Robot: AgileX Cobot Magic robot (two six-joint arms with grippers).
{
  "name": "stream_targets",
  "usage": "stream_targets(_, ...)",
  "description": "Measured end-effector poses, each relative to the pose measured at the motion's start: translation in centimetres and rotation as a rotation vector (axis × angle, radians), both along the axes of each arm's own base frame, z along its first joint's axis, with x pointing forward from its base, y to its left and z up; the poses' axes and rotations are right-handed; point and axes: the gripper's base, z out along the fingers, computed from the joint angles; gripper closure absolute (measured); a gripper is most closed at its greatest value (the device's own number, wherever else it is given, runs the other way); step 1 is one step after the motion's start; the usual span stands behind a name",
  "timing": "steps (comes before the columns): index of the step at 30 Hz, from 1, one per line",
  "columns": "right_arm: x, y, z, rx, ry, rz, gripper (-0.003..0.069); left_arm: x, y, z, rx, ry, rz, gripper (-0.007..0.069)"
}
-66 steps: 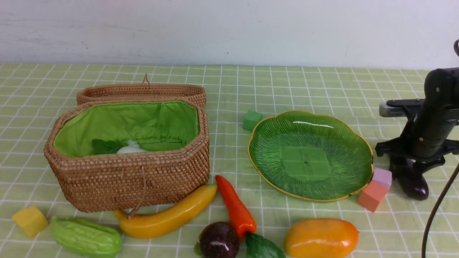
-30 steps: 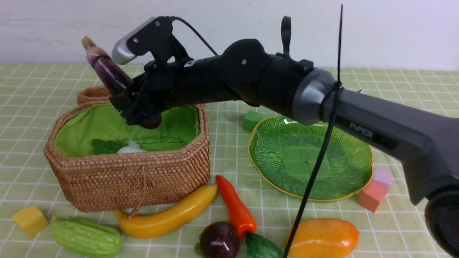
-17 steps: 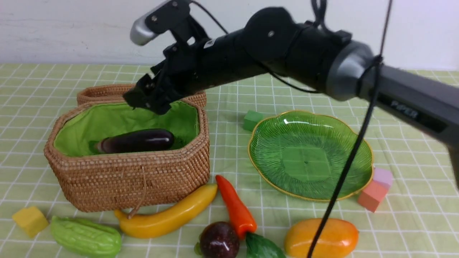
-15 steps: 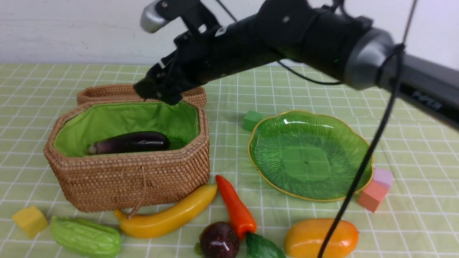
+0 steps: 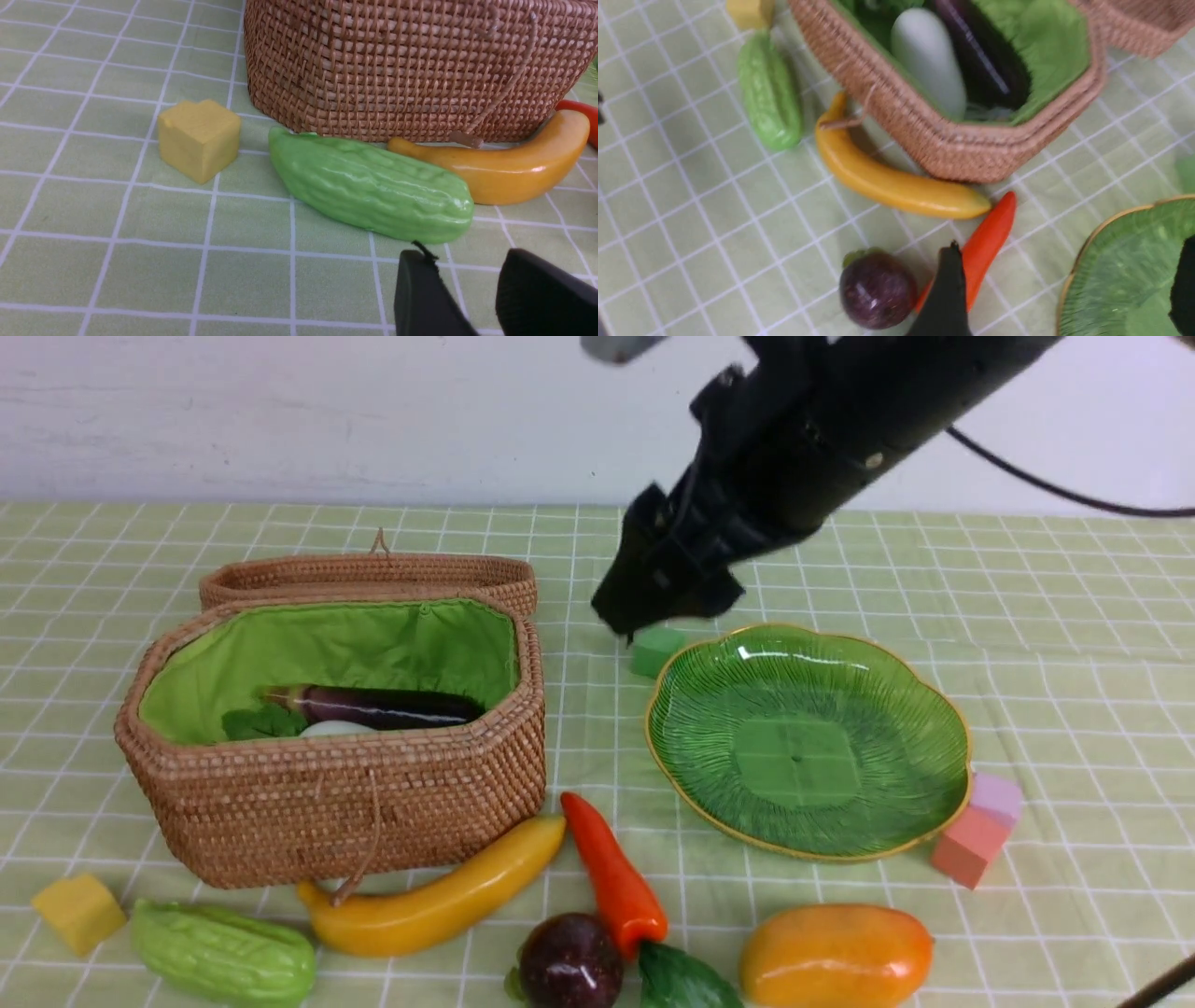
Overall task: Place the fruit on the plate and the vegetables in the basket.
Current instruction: Use the right arm to grab a mangosteen and put it into the right plate
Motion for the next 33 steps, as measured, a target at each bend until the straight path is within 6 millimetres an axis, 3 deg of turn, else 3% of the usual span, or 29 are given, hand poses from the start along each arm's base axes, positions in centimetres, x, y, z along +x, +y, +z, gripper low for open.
stream_targets(3,-1.2,1.3,-2.9,-0.025,0.051,0.032,0.0069,0.0,0.0,0.0,0.0,0.0,0.0,0.0386)
stream_targets(5,-2.6,3.1,-6.4,-0.06,0.095,0.069,0.0069,0.0,0.0,0.0,0.0,0.0,0.0,0.0386)
stream_targets(9,-4.1,5.9,-10.7,-0.127,0.135,0.12,0.0069,0.0,0.0,0.0,0.0,0.0,0.0,0.0386)
stream_targets(13,-3.9,7.8,-14.1,-0.195,0.162,0.099,0.0069,0.0,0.0,0.0,0.0,0.0,0.0,0.0386)
stream_targets(18,-2.7,8.0,-18.0,-0.304,0.21,0.004,0.0069,0.0,0.0,0.0,0.0,0.0,0.0,0.0386)
stream_targets(22,-2.3,8.3,-19.8,-0.337,0.234,-0.017,0.0067,0.0,0.0,0.0,0.0,0.0,0.0,0.0386)
stream_targets(33,-2.3,8.3,-19.9,-0.341,0.238,-0.018,0.0104,0.0,0.0,0.0,0.0,0.0,0.0,0.0386)
